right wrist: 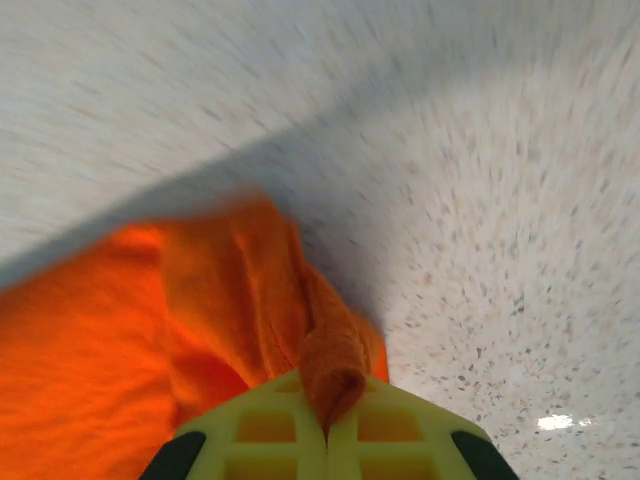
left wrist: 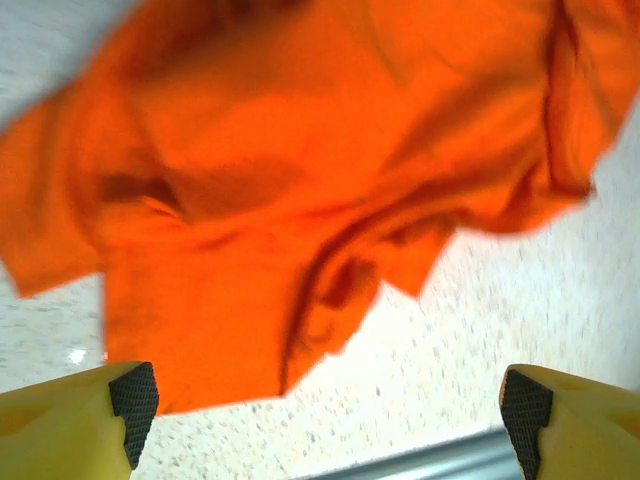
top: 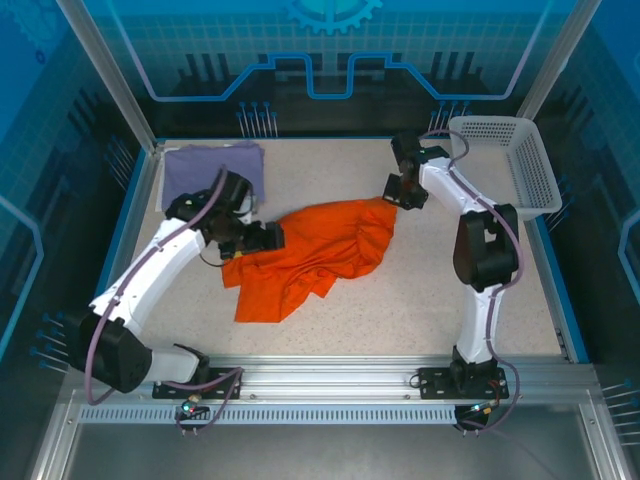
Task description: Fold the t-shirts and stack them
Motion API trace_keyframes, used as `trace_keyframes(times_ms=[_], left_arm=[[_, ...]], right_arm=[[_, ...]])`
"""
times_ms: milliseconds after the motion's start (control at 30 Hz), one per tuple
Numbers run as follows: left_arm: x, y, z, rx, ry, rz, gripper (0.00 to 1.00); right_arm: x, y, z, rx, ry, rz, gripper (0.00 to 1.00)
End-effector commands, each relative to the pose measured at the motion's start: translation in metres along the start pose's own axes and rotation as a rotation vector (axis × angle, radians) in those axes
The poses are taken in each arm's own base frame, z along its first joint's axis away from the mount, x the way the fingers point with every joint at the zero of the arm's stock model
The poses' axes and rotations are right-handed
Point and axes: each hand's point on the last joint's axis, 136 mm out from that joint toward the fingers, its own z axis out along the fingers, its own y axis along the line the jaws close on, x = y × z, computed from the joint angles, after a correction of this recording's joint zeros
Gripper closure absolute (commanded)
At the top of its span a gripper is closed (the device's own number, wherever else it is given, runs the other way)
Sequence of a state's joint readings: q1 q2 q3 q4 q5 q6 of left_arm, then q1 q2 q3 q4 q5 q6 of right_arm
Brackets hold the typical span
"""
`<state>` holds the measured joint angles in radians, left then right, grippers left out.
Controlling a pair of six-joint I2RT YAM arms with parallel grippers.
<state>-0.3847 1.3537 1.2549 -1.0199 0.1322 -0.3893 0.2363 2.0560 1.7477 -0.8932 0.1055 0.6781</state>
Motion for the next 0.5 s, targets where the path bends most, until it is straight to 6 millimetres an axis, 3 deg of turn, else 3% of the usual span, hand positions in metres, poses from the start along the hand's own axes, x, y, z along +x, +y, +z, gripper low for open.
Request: trace_keyframes(times_ms=[0, 100, 233, 333, 467], left_arm=[[0.046, -0.003, 0.015, -0.065, 0.165, 0.14, 0.1], [0.07, 0.0, 0.034, -0.099, 0.229, 0.193, 0.15], [0.086, -0.005, 0.068, -0.157, 0.291, 0.309, 0.15], [0.089, -0.004, 0.097, -0.213, 0.35, 0.333, 0.18], [0.078, -0.005, 0.128, -0.245, 0.35, 0.314, 0.27]], right_arm=[[-0.016, 0.008, -0.028, -0.078, -0.029, 0.056, 1.0], [-0.025, -0.005, -0.022, -0.058, -0.025, 0.071, 1.0], [-0.03, -0.021, -0.016, -0.051, -0.01, 0.095, 1.0], [-0.029, -0.027, -0.015, -0.058, -0.011, 0.102, 1.0], [-0.024, -0.033, -0.015, -0.063, -0.014, 0.105, 1.0]])
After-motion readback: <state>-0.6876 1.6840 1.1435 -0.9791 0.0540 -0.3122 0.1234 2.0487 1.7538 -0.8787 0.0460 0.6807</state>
